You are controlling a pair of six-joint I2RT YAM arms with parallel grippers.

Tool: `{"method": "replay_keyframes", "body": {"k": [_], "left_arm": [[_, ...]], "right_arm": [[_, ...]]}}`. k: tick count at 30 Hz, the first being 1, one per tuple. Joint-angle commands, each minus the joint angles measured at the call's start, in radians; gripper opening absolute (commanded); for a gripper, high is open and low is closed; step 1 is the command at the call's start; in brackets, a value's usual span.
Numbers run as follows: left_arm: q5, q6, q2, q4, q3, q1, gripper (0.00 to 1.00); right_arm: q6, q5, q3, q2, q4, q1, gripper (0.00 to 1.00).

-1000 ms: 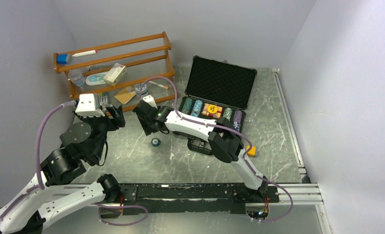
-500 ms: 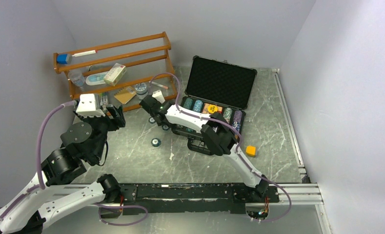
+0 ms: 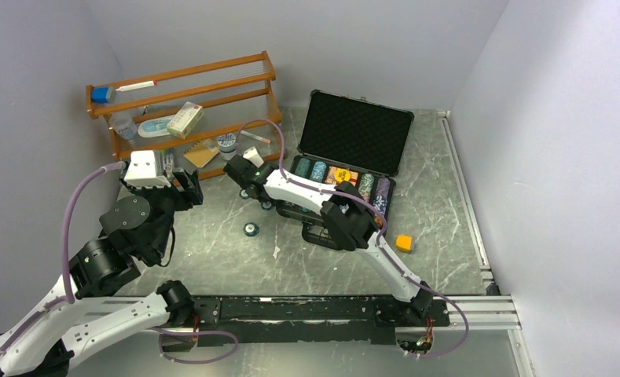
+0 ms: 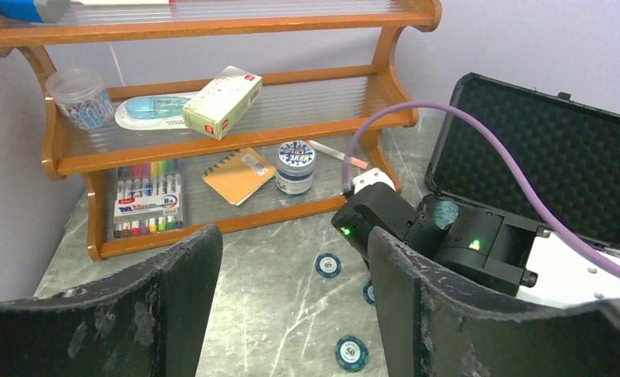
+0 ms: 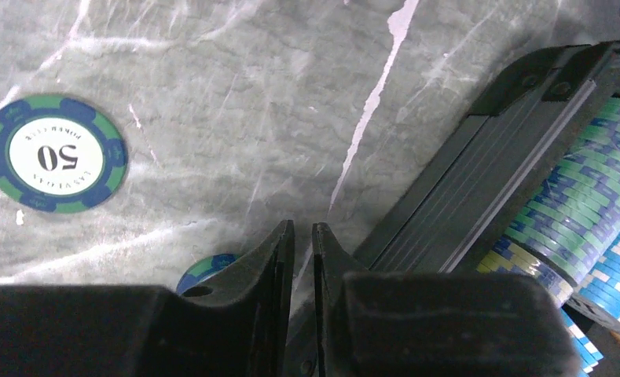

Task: Pack up texas hold em set

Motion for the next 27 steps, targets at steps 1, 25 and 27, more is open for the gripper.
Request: {"method": "replay_keyframes", "body": {"k": [1, 25, 27], "left_arm": [[-0.011, 0.008, 0.002, 0.014, -0.004, 0.002, 0.73], [-0.008, 0.002, -0.002, 0.011, -0.006, 0.002, 0.72], [-0.009, 0.004, -0.001, 0.012, -0.006, 0.002, 0.72]], "right_arm": [[-0.100, -0.063, 0.000, 0.016, -0.063, 0.015, 0.20], [0.033, -0.390, -0.101, -0.111, 0.061, 0.017, 0.45], [0.072, -0.392, -0.110, -0.117, 0.076, 0.016, 0.52]]}}
